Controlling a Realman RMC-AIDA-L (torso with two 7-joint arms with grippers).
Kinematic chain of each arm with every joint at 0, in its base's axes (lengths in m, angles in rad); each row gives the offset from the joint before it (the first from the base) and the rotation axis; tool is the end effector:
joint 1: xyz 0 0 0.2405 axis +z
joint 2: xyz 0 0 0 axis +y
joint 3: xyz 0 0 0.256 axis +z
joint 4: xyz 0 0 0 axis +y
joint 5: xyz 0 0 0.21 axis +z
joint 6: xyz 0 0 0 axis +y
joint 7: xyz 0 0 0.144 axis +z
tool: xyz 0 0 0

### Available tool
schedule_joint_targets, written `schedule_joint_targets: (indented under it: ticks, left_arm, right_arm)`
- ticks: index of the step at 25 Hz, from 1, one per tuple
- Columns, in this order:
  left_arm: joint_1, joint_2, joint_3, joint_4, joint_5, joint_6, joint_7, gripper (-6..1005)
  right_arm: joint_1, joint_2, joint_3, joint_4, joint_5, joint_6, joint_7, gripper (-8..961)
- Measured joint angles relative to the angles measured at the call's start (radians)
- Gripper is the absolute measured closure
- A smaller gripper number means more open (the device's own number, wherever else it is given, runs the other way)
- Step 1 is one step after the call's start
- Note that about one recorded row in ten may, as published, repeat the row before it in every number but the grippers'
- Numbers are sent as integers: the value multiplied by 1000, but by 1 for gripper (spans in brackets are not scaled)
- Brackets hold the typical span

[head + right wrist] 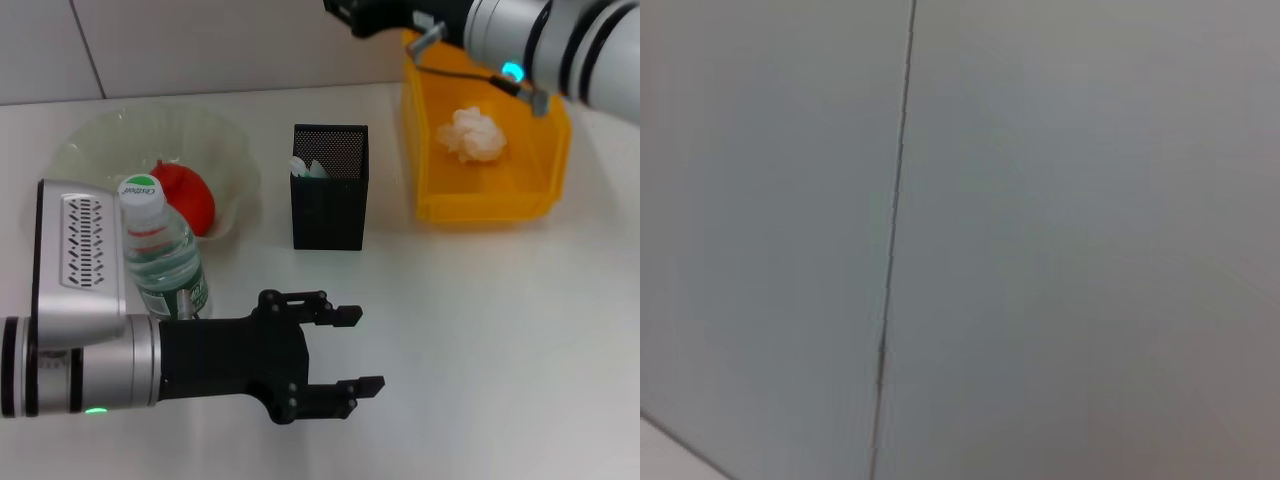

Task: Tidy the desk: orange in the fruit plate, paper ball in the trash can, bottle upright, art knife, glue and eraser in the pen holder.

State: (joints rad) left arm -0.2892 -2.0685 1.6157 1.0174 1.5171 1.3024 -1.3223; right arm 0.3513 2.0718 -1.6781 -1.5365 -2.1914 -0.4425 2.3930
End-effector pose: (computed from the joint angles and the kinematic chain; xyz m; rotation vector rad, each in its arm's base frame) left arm -0.1928 0.2750 -0.0711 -2.9865 -0.1106 -0.6727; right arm 0.0971 0.3885 0.0192 -2.1401 0.3999 0.5818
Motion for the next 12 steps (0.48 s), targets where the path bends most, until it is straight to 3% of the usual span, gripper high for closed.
schedule_joint_targets:
  ticks: [4, 5, 6, 10, 12]
  left_arm:
    - [0, -1, 2, 0, 0, 0, 1, 302]
    - [-1, -1, 2, 0, 0, 0, 1, 301]
    - [-1, -1, 3, 0, 0, 0, 1, 301]
    - [2, -1, 4, -1, -1, 0, 11, 301]
    - [4, -1, 4, -1, -3, 0, 22, 302]
  right_arm:
    - [34, 1, 120, -14, 174, -131, -110, 491]
    - [72, 4, 200, 22, 264, -214, -178, 489]
    - [72, 4, 200, 22, 264, -214, -178, 488]
    - [215, 2, 405, 225, 467, -478, -369, 480]
    - [237, 3, 440, 268, 497, -517, -410, 476]
